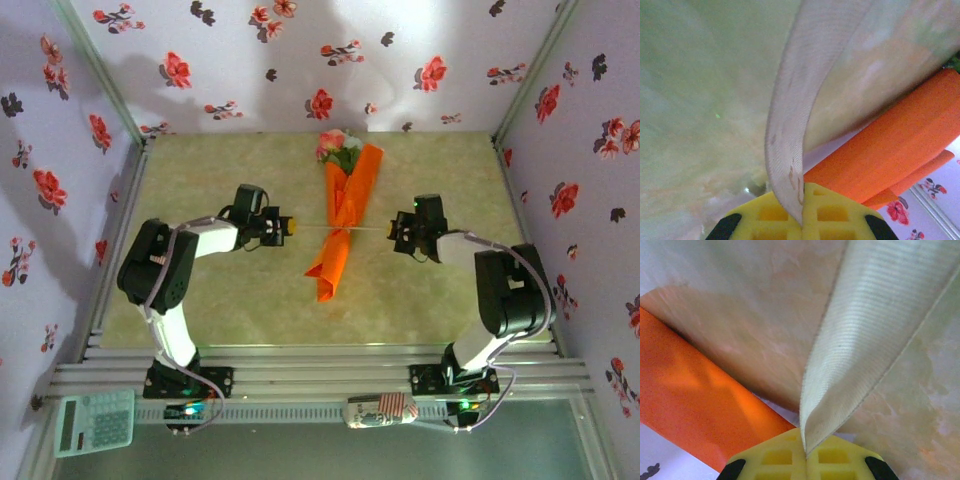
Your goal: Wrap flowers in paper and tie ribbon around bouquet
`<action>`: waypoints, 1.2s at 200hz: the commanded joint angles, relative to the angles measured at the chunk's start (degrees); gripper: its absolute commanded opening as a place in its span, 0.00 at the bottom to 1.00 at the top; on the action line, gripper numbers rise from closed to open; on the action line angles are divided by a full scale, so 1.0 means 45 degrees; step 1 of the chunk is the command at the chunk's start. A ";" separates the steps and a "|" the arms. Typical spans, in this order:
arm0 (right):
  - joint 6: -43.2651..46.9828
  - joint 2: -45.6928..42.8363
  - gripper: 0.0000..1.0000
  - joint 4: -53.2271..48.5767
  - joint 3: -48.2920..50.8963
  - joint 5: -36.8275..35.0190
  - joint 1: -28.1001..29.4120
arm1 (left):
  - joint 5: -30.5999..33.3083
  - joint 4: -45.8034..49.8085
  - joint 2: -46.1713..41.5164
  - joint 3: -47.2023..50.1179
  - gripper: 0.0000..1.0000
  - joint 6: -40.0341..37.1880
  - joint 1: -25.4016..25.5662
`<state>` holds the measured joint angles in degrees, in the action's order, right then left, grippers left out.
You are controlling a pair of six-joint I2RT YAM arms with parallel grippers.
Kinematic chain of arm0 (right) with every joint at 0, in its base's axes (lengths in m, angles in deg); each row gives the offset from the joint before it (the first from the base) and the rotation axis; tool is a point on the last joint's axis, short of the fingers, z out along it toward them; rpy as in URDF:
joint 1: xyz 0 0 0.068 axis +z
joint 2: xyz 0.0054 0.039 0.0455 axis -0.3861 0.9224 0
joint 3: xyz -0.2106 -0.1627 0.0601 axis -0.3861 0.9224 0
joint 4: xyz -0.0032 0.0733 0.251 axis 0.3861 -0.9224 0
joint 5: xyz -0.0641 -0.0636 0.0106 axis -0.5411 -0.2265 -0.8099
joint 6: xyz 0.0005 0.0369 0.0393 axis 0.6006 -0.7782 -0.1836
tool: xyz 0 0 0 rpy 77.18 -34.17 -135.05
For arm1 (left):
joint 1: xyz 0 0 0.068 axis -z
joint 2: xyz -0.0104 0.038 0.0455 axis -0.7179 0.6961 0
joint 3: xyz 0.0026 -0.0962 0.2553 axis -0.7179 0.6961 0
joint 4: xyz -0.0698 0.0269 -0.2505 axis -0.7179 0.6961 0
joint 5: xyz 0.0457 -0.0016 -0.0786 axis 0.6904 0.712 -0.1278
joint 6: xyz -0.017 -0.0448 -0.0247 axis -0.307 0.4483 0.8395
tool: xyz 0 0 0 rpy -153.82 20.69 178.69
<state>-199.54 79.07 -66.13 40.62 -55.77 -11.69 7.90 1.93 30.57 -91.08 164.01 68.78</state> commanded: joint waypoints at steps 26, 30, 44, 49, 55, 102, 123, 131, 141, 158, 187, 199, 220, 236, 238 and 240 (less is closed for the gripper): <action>0.0181 -0.0252 0.00 -0.0783 0.0428 -0.1974 -0.1243 | 0.1509 0.0409 -0.0720 0.0524 0.00 0.0146 -0.1256; 0.0179 -0.0274 0.00 -0.0848 0.0417 -0.1954 -0.1242 | 0.1508 0.0409 -0.0737 0.0527 0.00 0.0125 -0.1258; 0.0119 -0.0353 0.00 -0.0921 0.0551 -0.2048 -0.1308 | 0.1539 0.0631 -0.0851 0.0547 0.00 0.0081 -0.1299; 0.0117 -0.0322 0.00 -0.0866 0.0587 -0.1987 -0.1371 | 0.1565 0.0698 -0.0893 0.0565 0.00 0.0033 -0.1316; 0.0134 -0.0320 0.00 -0.0923 0.0575 -0.1919 -0.1425 | 0.1566 0.0738 -0.0917 0.0538 0.00 -0.0022 -0.1335; 0.0830 -0.0098 0.00 -0.1911 -0.0101 -0.1201 -0.1368 | 0.1053 0.1302 -0.0784 0.0127 0.00 -0.0529 -0.1162; 0.2104 0.0128 0.00 -0.4006 -0.1219 -0.0219 -0.1222 | 0.0042 0.1758 -0.0332 -0.0493 0.26 -0.0709 -0.0804; 0.2535 0.0169 0.03 -0.4768 -0.1559 0.0063 -0.1201 | -0.0133 0.2298 -0.0293 -0.0827 0.39 -0.0902 -0.0679; 0.2997 0.0171 0.13 -0.5566 -0.1857 0.0188 -0.1169 | -0.0265 0.3143 -0.0345 -0.1400 0.50 -0.1338 -0.0580; 0.3549 0.0037 0.22 -0.6173 -0.2071 0.0114 -0.1133 | -0.0197 0.5306 -0.0596 -0.2720 0.58 -0.2521 -0.0480; 0.3962 -0.0046 0.27 -0.6696 -0.2296 0.0024 -0.1121 | 0.1047 1.0836 -0.0999 -0.5347 0.61 -0.4940 -0.0532; 0.4067 -0.0025 0.27 -0.6724 -0.2353 0.0033 -0.1061 | 0.1896 1.2126 -0.1231 -0.5797 0.60 -0.5188 -0.0520; 0.4104 0.0096 0.27 -0.6725 -0.2358 0.0135 -0.0968 | 0.2780 1.3217 -0.1217 -0.6304 0.59 -0.5230 -0.0407; 0.4226 0.0077 0.29 -0.6751 -0.2397 0.0066 -0.0855 | 0.2943 1.3823 -0.0630 -0.6798 0.60 -0.5090 -0.0223; 0.4250 0.0073 0.29 -0.6773 -0.2407 0.0057 -0.0855 | 0.2945 1.3841 -0.0538 -0.6851 0.60 -0.5083 -0.0214; 0.4275 0.0072 0.29 -0.6779 -0.2414 0.0059 -0.0836 | 0.2926 1.3845 -0.0462 -0.6893 0.60 -0.5076 -0.0168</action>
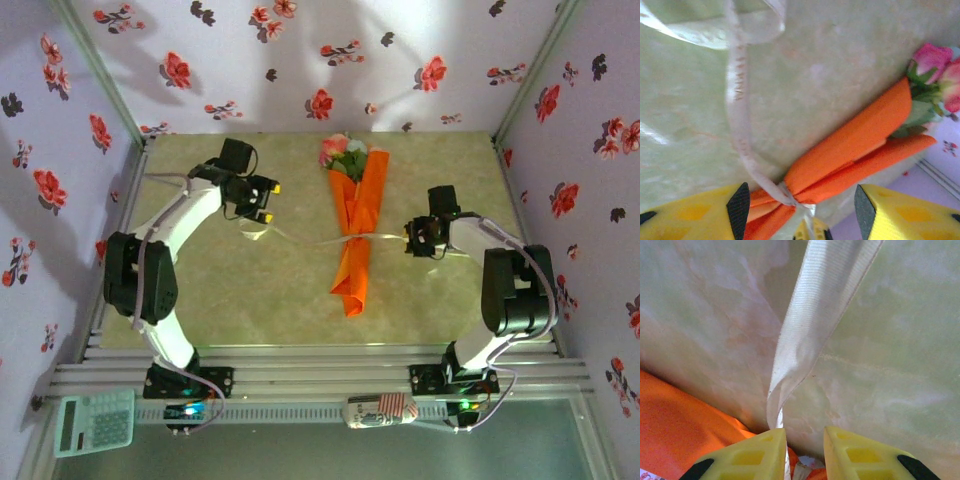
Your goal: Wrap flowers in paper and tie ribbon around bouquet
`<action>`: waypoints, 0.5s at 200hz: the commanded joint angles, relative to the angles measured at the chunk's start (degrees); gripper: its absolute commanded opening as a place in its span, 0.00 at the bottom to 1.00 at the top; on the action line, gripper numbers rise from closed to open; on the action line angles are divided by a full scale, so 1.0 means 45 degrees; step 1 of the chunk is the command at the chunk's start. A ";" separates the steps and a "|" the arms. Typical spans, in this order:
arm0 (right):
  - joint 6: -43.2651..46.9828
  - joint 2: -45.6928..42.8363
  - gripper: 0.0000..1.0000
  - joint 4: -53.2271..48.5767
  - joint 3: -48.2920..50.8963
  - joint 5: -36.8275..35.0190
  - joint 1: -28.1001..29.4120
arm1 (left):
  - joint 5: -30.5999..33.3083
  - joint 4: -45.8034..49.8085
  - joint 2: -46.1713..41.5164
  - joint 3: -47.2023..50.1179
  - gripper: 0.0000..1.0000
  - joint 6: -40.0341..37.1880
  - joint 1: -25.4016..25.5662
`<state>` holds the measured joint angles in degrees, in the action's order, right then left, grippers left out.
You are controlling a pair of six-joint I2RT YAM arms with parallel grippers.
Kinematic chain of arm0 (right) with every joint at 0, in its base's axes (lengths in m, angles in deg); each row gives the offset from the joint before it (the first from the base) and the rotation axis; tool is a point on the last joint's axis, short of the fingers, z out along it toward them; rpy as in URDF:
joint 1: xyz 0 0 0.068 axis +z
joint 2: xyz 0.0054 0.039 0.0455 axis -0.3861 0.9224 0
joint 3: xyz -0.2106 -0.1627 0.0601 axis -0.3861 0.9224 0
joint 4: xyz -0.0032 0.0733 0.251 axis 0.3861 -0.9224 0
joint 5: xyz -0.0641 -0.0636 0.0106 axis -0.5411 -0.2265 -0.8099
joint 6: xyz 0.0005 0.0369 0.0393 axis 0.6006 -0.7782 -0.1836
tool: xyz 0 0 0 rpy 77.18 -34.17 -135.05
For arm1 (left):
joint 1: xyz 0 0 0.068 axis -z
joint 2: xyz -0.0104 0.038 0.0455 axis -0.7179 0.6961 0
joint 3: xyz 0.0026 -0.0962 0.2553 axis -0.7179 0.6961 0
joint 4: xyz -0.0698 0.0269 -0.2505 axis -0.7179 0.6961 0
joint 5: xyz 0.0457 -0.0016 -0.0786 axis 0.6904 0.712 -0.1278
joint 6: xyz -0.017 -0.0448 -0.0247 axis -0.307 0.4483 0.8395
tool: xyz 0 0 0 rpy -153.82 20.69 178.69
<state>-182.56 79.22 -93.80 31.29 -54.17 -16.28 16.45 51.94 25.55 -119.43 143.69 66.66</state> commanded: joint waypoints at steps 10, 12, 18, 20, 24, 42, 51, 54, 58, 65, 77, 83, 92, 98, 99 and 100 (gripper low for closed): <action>0.0606 0.0020 0.30 -0.0720 -0.0388 -0.0337 0.0245 | 0.0978 0.2694 0.1115 -0.0842 0.60 -0.0518 0.0412; 0.0636 0.0004 0.30 -0.0737 -0.0403 -0.0349 0.0263 | 0.0976 0.2709 0.1209 -0.0876 0.60 -0.0488 0.0434; 0.0687 0.0001 0.31 -0.0777 -0.0446 -0.0353 0.0308 | 0.1010 0.2766 0.1435 -0.1030 0.60 -0.0383 0.0494; 0.0701 0.0014 0.31 -0.0800 -0.0456 -0.0353 0.0313 | 0.1023 0.2781 0.1524 -0.1084 0.60 -0.0357 0.0533; 0.0733 0.0018 0.31 -0.0808 -0.0476 -0.0353 0.0330 | 0.1090 0.2804 0.1644 -0.1198 0.60 -0.0280 0.0587; 0.0745 0.0038 0.31 -0.0746 -0.0461 -0.0321 0.0393 | 0.1852 0.2967 0.2189 -0.1591 0.59 -0.0151 0.0739; 0.0739 0.0048 0.30 -0.0673 -0.0423 -0.0295 0.0423 | 0.2125 0.3149 0.2613 -0.1909 0.59 -0.0350 0.0739; 0.0740 0.0039 0.30 -0.0654 -0.0421 -0.0277 0.0410 | 0.2203 0.3408 0.2766 -0.2053 0.59 -0.0396 0.0748; 0.0753 0.0038 0.30 -0.0672 -0.0401 -0.0281 0.0422 | 0.2293 0.3549 0.2967 -0.2211 0.59 -0.0491 0.0745; 0.0740 0.0039 0.30 -0.0656 -0.0401 -0.0278 0.0413 | 0.2459 0.3611 0.3250 -0.2385 0.59 -0.0651 0.0726; 0.0758 0.0043 0.30 -0.0612 -0.0364 -0.0264 0.0423 | 0.2836 0.3647 0.3629 -0.2648 0.59 -0.0741 0.0716; 0.0778 0.0042 0.30 -0.0622 -0.0362 -0.0252 0.0422 | 0.2985 0.3458 0.3763 -0.2692 0.58 -0.0806 0.0686; 0.0767 0.0043 0.30 -0.0609 -0.0362 -0.0227 0.0418 | 0.3073 0.3243 0.4029 -0.2867 0.57 -0.0963 0.0667; 0.0780 0.0029 0.30 -0.0585 -0.0343 -0.0207 0.0419 | 0.3065 0.3341 0.4262 -0.3080 0.56 -0.1012 0.0645; 0.0778 0.0033 0.30 -0.0589 -0.0343 -0.0202 0.0412 | 0.3065 0.3340 0.4310 -0.3117 0.55 -0.1028 0.0641; 0.0787 0.0026 0.30 -0.0581 -0.0333 -0.0189 0.0409 | 0.3055 0.3340 0.4345 -0.3155 0.55 -0.1036 0.0649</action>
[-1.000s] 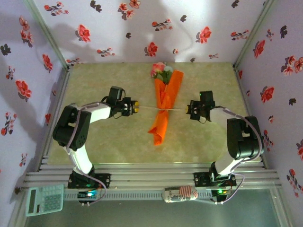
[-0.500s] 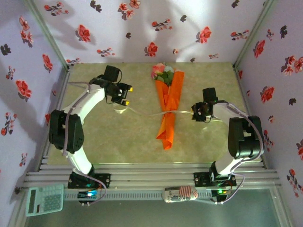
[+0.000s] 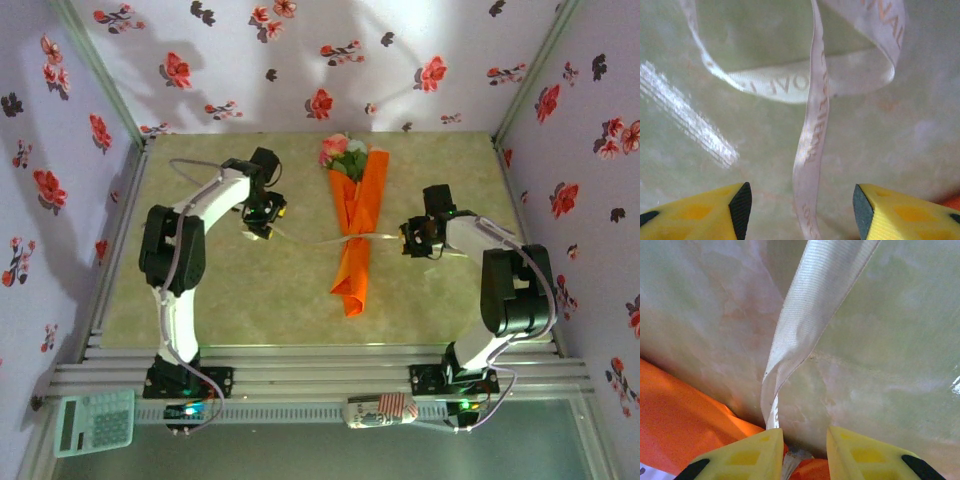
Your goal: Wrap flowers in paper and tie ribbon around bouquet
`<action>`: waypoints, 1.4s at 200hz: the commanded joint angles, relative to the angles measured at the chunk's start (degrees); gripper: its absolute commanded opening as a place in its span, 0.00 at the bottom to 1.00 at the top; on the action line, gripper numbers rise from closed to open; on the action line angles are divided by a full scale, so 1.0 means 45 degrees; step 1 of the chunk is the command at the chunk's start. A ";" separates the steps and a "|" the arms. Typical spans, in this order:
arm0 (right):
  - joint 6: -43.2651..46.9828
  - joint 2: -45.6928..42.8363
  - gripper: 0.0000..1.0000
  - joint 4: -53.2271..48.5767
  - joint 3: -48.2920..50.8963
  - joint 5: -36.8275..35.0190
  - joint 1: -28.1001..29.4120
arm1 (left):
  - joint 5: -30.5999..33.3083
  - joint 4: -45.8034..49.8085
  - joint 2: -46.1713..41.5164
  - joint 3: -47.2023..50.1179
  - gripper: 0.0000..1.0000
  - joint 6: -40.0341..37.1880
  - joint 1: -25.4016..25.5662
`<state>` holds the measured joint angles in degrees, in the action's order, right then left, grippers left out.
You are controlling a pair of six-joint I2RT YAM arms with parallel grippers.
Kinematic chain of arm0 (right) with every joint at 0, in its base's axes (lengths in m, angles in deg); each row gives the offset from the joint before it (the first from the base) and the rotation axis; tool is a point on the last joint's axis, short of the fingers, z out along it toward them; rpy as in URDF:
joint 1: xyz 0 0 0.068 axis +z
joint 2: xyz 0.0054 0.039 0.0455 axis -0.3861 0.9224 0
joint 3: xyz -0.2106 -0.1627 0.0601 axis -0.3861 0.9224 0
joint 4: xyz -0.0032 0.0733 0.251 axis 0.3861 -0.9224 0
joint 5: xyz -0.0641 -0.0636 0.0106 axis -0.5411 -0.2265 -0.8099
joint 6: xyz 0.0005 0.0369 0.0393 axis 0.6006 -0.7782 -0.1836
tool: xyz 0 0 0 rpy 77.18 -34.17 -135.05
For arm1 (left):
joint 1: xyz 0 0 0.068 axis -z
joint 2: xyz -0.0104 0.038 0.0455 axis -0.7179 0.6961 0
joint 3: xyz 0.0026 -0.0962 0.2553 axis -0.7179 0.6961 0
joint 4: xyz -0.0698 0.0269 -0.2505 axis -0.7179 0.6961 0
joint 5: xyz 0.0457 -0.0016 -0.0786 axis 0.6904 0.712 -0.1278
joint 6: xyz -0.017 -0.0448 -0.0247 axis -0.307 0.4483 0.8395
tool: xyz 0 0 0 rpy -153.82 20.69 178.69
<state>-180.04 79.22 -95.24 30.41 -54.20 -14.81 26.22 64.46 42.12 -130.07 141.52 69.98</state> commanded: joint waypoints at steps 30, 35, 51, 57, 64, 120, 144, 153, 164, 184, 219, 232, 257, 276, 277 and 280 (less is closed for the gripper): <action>0.0266 -0.0011 0.29 -0.0318 -0.0146 -0.0190 0.0080 | 0.0737 0.1237 0.1514 -0.1743 0.54 -0.0968 0.0023; 0.0231 -0.0020 0.29 -0.0308 -0.0129 -0.0197 0.0094 | 0.0733 0.1183 0.1536 -0.1713 0.54 -0.0930 0.0060; 0.0182 0.0034 0.29 -0.0189 -0.0124 -0.0165 0.0084 | 0.0602 0.1112 0.1732 -0.1655 0.52 -0.0862 0.0150; 0.0194 0.0062 0.29 -0.0158 -0.0148 -0.0146 0.0094 | 0.0560 0.1155 0.1830 -0.1662 0.52 -0.0873 0.0176; 0.0163 0.0096 0.29 -0.0172 -0.0158 -0.0101 0.0095 | 0.0562 0.1250 0.1938 -0.1670 0.52 -0.0892 0.0203; 0.0180 0.0136 0.29 -0.0126 -0.0178 -0.0142 0.0134 | 0.0481 0.0573 0.2243 -0.1349 0.46 -0.0616 0.0273; 0.0215 0.0149 0.29 -0.0133 -0.0149 -0.0138 0.0161 | 0.0286 0.0336 0.2519 -0.1547 0.35 -0.0595 0.0366; 0.0204 0.0136 0.29 -0.0121 -0.0131 -0.0134 0.0149 | 0.0094 -0.0015 0.2590 -0.1611 0.32 -0.0635 0.0433; 0.0214 0.0145 0.29 -0.0122 -0.0109 -0.0140 0.0150 | -0.0023 -0.0013 0.2621 -0.1647 0.30 -0.0678 0.0474; 0.0192 0.0141 0.28 -0.0096 -0.0109 -0.0154 0.0174 | -0.0004 0.0161 0.2572 -0.1605 0.29 -0.0776 0.0512; 0.0238 0.0176 0.28 -0.0107 -0.0205 -0.0179 0.0161 | -0.0181 -0.0119 0.2514 -0.1413 0.30 -0.0790 0.0524; 0.0248 0.0180 0.28 -0.0099 -0.0207 -0.0182 0.0185 | -0.0358 -0.0150 0.2552 -0.1489 0.35 -0.0817 0.0587; 0.0234 0.0156 0.28 -0.0101 -0.0138 -0.0192 0.0180 | -0.0687 0.0088 0.2500 -0.1551 0.50 -0.0686 0.0771; 0.0206 0.0137 0.28 -0.0096 -0.0114 -0.0213 0.0180 | -0.0708 0.0167 0.2418 -0.1441 0.50 -0.0619 0.0898; 0.0202 0.0136 0.28 -0.0096 -0.0111 -0.0222 0.0188 | -0.0708 0.0166 0.2417 -0.1437 0.49 -0.0601 0.0896; 0.0199 0.0145 0.28 -0.0086 -0.0124 -0.0227 0.0194 | -0.0705 0.0151 0.2399 -0.1384 0.49 -0.0573 0.0903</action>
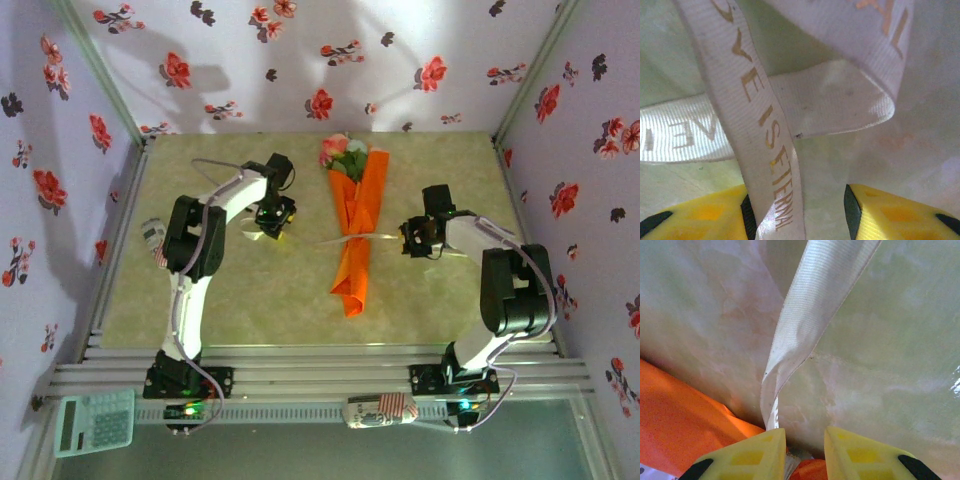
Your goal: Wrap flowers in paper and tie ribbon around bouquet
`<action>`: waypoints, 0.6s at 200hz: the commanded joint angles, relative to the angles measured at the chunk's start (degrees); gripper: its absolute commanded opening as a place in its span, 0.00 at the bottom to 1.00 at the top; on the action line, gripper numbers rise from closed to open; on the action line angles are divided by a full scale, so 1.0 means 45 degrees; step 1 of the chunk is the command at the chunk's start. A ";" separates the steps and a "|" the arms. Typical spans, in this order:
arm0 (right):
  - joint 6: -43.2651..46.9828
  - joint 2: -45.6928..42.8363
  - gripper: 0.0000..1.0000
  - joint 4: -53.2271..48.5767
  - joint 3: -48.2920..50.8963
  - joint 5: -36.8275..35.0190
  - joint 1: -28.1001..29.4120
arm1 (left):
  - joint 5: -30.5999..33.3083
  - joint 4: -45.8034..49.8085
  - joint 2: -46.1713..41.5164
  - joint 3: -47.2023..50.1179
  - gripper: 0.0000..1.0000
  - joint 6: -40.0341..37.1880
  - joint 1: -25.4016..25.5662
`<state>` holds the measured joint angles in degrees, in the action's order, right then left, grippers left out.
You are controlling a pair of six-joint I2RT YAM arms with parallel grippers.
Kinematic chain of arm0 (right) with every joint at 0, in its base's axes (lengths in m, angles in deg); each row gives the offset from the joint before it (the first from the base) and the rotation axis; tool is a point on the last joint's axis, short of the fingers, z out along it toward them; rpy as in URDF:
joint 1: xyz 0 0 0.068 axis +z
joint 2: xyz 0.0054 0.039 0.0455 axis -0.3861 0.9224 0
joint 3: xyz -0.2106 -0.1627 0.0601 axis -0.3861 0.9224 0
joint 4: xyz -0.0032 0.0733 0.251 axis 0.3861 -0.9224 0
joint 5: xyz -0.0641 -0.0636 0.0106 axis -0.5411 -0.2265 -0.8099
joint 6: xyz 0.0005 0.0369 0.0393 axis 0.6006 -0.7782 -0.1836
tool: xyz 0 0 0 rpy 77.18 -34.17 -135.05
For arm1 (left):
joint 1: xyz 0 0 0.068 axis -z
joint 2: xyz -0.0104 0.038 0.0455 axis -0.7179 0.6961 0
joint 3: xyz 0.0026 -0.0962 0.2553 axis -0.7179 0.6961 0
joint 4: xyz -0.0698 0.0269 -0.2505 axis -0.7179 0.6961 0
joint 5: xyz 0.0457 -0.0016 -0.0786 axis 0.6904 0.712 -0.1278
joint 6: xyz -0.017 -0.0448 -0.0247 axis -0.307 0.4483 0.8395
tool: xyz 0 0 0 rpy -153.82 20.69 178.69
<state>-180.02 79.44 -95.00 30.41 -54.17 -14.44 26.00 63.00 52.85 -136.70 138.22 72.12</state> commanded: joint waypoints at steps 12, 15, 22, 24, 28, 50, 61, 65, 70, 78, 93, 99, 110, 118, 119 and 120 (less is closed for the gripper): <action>0.0207 0.0055 0.28 -0.0150 -0.0109 -0.0235 0.0110 | -0.0697 0.0270 -0.0008 0.0313 0.45 0.0277 0.0439; 0.0196 0.0059 0.28 -0.0159 -0.0109 -0.0236 0.0114 | -0.0698 0.0222 -0.0008 0.0357 0.44 0.0288 0.0439; 0.0196 0.0033 0.28 -0.0166 -0.0124 -0.0257 0.0126 | -0.0698 0.0136 0.0010 0.0418 0.41 0.0290 0.0453; 0.0195 0.0035 0.28 -0.0164 -0.0113 -0.0261 0.0127 | -0.0693 0.0114 0.0026 0.0427 0.40 0.0298 0.0442; 0.0199 0.0029 0.28 -0.0151 -0.0110 -0.0267 0.0119 | -0.0726 0.0041 0.0045 0.0447 0.38 0.0301 0.0444; 0.0186 0.0020 0.27 -0.0155 -0.0053 -0.0257 0.0137 | -0.0971 -0.0431 0.0027 0.0630 0.18 0.0356 0.0449; 0.0182 -0.0011 0.27 -0.0130 -0.0003 -0.0276 0.0144 | -0.0926 -0.0693 -0.0210 0.0799 0.05 0.0432 0.0467; 0.0175 -0.0011 0.27 -0.0111 0.0022 -0.0277 0.0146 | -0.0899 -0.0823 -0.0343 0.0856 0.01 0.0444 0.0473; 0.0185 -0.0010 0.27 -0.0043 0.0046 -0.0256 0.0137 | -0.0858 -0.0920 -0.0520 0.0924 0.00 0.0491 0.0497; 0.0203 -0.0001 0.28 0.0017 0.0076 -0.0231 0.0151 | -0.0895 -0.1019 -0.0819 0.0957 0.00 0.0535 0.0549; 0.0310 -0.0029 0.29 0.0051 0.0053 -0.0157 0.0120 | -0.1329 -0.1177 -0.1441 0.0965 0.00 0.0589 0.0696; 0.0374 -0.0048 0.30 0.0012 0.0029 -0.0148 0.0125 | -0.1473 -0.1258 -0.1756 0.1033 0.00 0.0656 0.0793; 0.0549 -0.0114 0.32 -0.0127 -0.0045 -0.0141 0.0100 | -0.1724 -0.1549 -0.2381 0.1302 0.00 0.0838 0.1006; 0.0717 -0.0163 0.35 -0.0334 -0.0127 -0.0206 0.0061 | -0.1927 -0.1749 -0.2857 0.1530 0.00 0.0988 0.1119; 0.0739 -0.0165 0.35 -0.0369 -0.0128 -0.0211 0.0058 | -0.1947 -0.1781 -0.2917 0.1566 0.00 0.1008 0.1140; 0.0769 -0.0195 0.35 -0.0386 -0.0138 -0.0214 0.0048 | -0.1967 -0.1817 -0.2976 0.1594 0.00 0.1038 0.1151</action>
<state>-179.17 79.42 -94.94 30.43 -54.17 -14.18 21.39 57.97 48.19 -131.52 140.37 75.27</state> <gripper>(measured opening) 0.328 0.035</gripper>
